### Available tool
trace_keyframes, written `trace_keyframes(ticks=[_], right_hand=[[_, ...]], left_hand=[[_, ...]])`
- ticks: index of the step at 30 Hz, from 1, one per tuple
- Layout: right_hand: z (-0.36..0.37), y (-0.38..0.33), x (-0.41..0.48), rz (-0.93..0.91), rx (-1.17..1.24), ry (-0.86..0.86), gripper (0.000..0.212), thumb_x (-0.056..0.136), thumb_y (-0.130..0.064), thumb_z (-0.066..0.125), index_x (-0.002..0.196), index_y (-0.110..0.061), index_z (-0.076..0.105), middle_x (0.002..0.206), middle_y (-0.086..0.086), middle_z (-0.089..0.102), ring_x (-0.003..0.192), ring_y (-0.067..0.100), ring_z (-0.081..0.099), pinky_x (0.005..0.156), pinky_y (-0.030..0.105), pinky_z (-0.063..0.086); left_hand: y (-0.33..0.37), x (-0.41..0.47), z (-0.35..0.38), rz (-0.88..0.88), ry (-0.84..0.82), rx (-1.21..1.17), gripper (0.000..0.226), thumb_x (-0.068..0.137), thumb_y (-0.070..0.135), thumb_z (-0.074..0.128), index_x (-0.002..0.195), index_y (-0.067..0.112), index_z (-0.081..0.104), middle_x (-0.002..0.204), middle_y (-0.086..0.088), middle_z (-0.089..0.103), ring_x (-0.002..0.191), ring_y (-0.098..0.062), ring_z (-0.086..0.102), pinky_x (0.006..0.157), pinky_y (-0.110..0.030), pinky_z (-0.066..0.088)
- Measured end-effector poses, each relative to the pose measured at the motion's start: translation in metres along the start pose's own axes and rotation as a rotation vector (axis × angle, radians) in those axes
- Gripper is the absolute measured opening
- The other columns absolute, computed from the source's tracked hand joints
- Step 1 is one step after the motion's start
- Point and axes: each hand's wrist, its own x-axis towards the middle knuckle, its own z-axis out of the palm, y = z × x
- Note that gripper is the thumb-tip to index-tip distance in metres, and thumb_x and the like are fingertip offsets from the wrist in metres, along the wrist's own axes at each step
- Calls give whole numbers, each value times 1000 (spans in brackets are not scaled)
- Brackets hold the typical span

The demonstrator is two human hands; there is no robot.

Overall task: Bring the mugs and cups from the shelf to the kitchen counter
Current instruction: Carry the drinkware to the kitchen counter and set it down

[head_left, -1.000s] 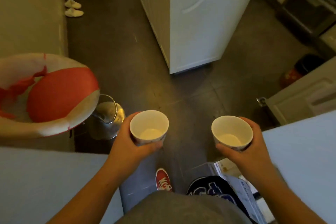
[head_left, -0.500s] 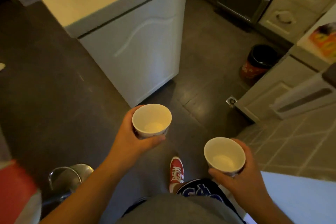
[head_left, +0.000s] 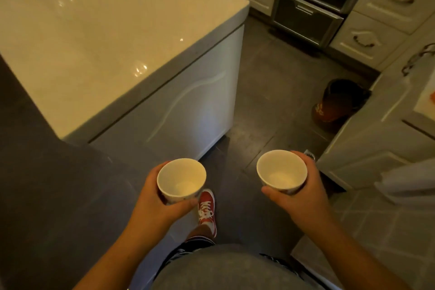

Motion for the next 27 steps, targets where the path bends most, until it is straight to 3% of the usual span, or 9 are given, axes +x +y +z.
trace_keyframes(ticks=[4,8,12,17,20,22,24,27], right_hand=[[10,-18,48,47,18,82,86,40,-52,80,114,-58,36,113,-36,46,102,-8,51,81,11,38],[-7,-21,78,105,30,180,87,39,-53,81,115,-58,39,108,-44,49,103,-21,48,77,11,39],[-38,-12,98,181,94,316,85,39,-53,82,113,-60,42,109,-39,54,102,-16,53,79,16,43],[-88,16,128,223,117,470,82,43,-36,85,110,-60,45,107,-40,57,100,-17,55,80,18,43],[-126,42,156,246,98,493,89,47,-13,91,110,-56,46,109,-34,59,99,-18,54,79,17,42],[-153,57,183,273,89,484,94,47,-4,93,108,-58,45,111,-26,57,97,-18,54,77,16,42],[-180,66,213,294,85,474,95,47,-4,93,107,-59,44,110,-26,56,96,-21,54,75,14,41],[-220,68,268,294,82,414,95,49,-11,93,107,-65,40,108,-31,56,98,-20,53,73,11,42]], left_hand=[[19,81,-4,72,-109,12,83,58,12,91,121,41,47,116,17,62,106,3,59,74,-10,52],[53,153,22,144,-244,41,83,54,23,94,120,43,49,115,26,61,107,2,59,75,-6,48],[88,212,76,180,-382,47,83,52,33,92,122,46,49,117,26,61,109,1,59,74,-5,49],[131,279,173,237,-540,58,79,56,17,92,118,42,49,112,31,61,106,6,59,75,-5,48],[157,317,238,269,-599,86,79,58,9,91,117,39,48,112,30,61,105,8,58,75,-4,47],[174,342,277,274,-607,94,80,58,8,91,118,38,48,115,19,62,105,7,59,76,-4,47],[192,362,308,264,-594,97,80,57,14,91,119,39,48,117,15,61,106,6,58,77,-5,47],[216,389,335,240,-555,104,79,53,30,89,119,43,47,113,31,59,107,10,56,75,-2,47]])
